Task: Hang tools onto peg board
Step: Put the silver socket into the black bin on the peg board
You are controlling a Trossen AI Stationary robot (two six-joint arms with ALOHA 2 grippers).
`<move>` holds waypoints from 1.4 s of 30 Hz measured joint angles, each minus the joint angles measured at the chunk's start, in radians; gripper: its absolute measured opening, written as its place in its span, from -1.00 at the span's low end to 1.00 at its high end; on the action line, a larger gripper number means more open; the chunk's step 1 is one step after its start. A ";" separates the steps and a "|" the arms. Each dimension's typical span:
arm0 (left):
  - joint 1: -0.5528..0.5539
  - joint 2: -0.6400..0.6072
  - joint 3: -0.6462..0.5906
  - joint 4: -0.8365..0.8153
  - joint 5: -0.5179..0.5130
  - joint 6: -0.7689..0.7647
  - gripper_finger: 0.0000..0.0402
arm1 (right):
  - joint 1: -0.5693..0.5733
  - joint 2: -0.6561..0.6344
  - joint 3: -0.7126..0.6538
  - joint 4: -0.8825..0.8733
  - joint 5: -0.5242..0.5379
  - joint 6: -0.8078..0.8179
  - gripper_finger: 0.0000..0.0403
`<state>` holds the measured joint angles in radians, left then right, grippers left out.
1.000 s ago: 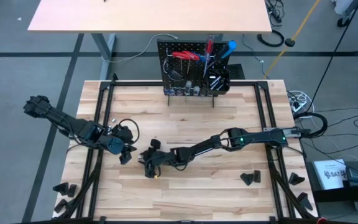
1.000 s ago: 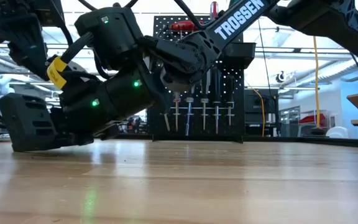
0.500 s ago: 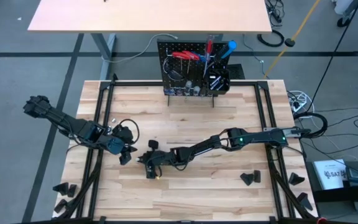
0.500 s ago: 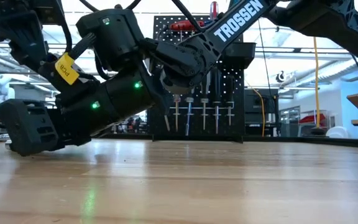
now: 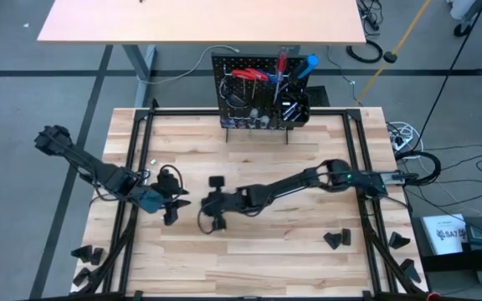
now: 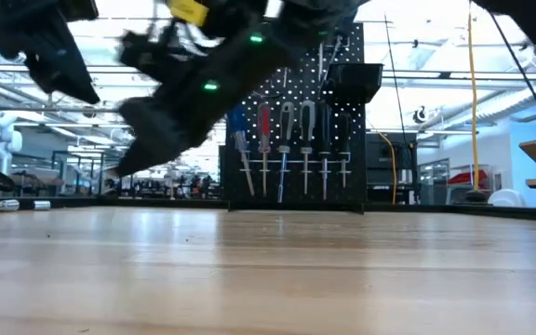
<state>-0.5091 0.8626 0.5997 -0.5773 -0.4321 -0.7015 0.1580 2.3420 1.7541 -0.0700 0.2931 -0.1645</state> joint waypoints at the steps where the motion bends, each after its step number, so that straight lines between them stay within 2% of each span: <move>1: -0.003 0.000 -0.028 0.048 -0.012 -0.026 -0.06 | -0.003 -0.039 -0.059 0.031 0.022 -0.004 -0.82; 3: -0.004 0.000 -0.092 0.159 -0.013 -0.073 -0.06 | -0.009 -0.122 -0.198 0.116 0.063 -0.005 -0.82; 6: -0.004 0.001 -0.224 0.424 -0.012 -0.122 -0.06 | -0.012 -0.269 -0.426 0.307 0.081 0.004 -0.82; 9: 0.002 0.008 -0.384 0.837 -0.013 -0.130 -0.06 | 0.000 -0.398 -0.642 0.527 0.077 0.015 -0.82; 12: 0.017 0.037 -0.532 1.288 -0.028 -0.132 -0.06 | 0.030 -0.502 -0.804 0.722 0.074 0.014 -0.82; 14: 0.032 0.067 -0.586 1.504 -0.067 -0.132 -0.06 | 0.049 -0.555 -0.871 0.817 0.070 0.014 -0.82; 15: 0.042 0.082 -0.592 1.556 -0.083 -0.133 -0.06 | 0.057 -0.571 -0.890 0.844 0.070 0.019 -0.82; 18: 0.081 0.126 -0.567 1.545 -0.099 -0.175 -0.06 | 0.073 -0.592 -0.904 0.871 0.073 0.014 -0.82; 23: 0.126 0.260 -0.428 1.502 -0.087 -0.190 -0.06 | 0.080 -0.599 -0.879 0.863 0.071 -0.021 -0.82; 33: 0.205 0.522 -0.222 1.514 0.097 -0.150 -0.06 | 0.079 -0.599 -0.878 0.837 0.076 -0.032 -0.82; 40: 0.254 0.600 -0.155 1.601 0.220 -0.096 -0.06 | 0.080 -0.599 -0.876 0.824 0.077 -0.032 -0.82; 42: 0.264 0.605 -0.150 1.600 0.226 -0.096 -0.06 | 0.080 -0.599 -0.876 0.823 0.079 -0.032 -0.82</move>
<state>-0.2454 1.4680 0.4499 1.0225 -0.2057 -0.7975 0.2380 1.7428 0.8780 0.7527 0.3720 -0.1963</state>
